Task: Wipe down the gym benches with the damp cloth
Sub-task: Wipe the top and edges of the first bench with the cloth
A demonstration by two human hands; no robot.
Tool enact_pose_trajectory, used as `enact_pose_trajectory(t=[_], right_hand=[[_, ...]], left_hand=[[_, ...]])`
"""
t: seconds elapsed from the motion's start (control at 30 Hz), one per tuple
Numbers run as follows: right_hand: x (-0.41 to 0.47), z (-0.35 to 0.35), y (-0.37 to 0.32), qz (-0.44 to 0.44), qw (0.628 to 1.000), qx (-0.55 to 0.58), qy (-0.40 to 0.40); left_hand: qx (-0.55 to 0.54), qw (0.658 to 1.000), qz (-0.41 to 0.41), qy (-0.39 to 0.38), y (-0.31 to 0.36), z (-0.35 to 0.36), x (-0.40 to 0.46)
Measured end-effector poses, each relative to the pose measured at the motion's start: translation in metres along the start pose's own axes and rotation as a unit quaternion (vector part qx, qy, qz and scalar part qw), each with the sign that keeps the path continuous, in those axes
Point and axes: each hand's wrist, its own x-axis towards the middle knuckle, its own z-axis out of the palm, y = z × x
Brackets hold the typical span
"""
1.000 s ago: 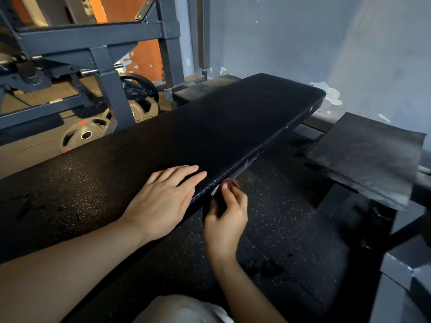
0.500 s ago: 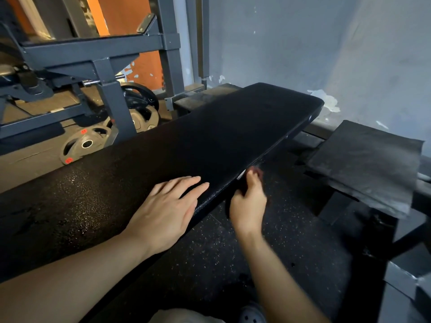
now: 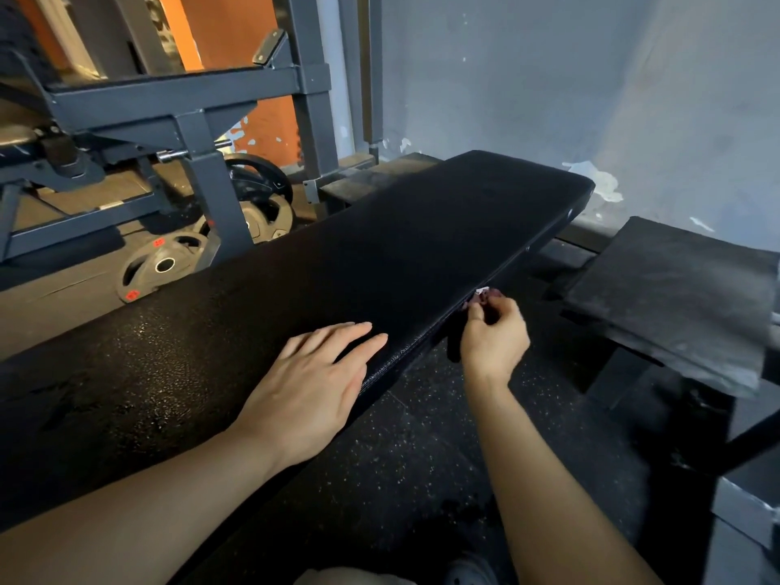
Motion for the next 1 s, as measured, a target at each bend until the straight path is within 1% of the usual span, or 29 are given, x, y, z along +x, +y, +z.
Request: enact_pose_trajectory(t=[0.07, 0.1, 0.17, 0.23, 0.4, 0.5, 0.57, 0.73, 0.8, 0.87, 0.93, 1.0], right_hand=[[-0.031, 0.0, 0.005, 0.01, 0.997, 0.066, -0.041], [-0.05, -0.002, 0.01, 0.0, 0.994, 0.085, -0.062], [-0.078, -0.005, 0.019, -0.035, 0.993, 0.068, -0.093], [-0.071, -0.004, 0.024, -0.052, 0.995, 0.041, -0.077], [0.005, -0.002, 0.005, 0.02, 0.999, 0.03, 0.001], [0.016, 0.0, 0.0, 0.027, 0.999, 0.003, 0.03], [0.0, 0.002, 0.002, 0.01, 0.999, -0.003, 0.031], [-0.058, 0.004, 0.027, -0.069, 0.998, 0.011, 0.006], [-0.041, 0.004, 0.027, -0.08, 0.997, 0.009, 0.012], [-0.01, 0.004, 0.022, -0.068, 0.997, 0.003, 0.021], [0.019, 0.002, 0.018, -0.056, 0.998, -0.003, 0.017], [0.027, 0.001, 0.016, -0.069, 0.998, -0.008, 0.007]], left_hand=[[-0.001, 1.0, 0.0, -0.001, 0.0, 0.0, 0.0], [0.0, 1.0, 0.0, -0.002, 0.0, 0.0, 0.0], [0.004, 1.0, 0.001, -0.001, 0.001, 0.0, 0.0], [0.005, 1.0, 0.003, 0.001, 0.001, 0.001, 0.0], [0.002, 1.0, 0.01, 0.007, -0.001, 0.001, 0.0], [0.004, 1.0, 0.011, 0.011, -0.001, 0.002, 0.0], [0.006, 1.0, 0.01, 0.011, -0.001, 0.002, 0.0], [0.012, 1.0, 0.007, 0.009, 0.0, 0.002, 0.0], [0.015, 1.0, 0.008, 0.007, 0.0, 0.002, 0.0], [0.013, 1.0, 0.008, 0.005, -0.001, 0.003, 0.001], [0.013, 1.0, 0.007, 0.005, -0.001, 0.003, 0.001], [0.012, 1.0, 0.006, 0.009, -0.001, 0.003, 0.001]])
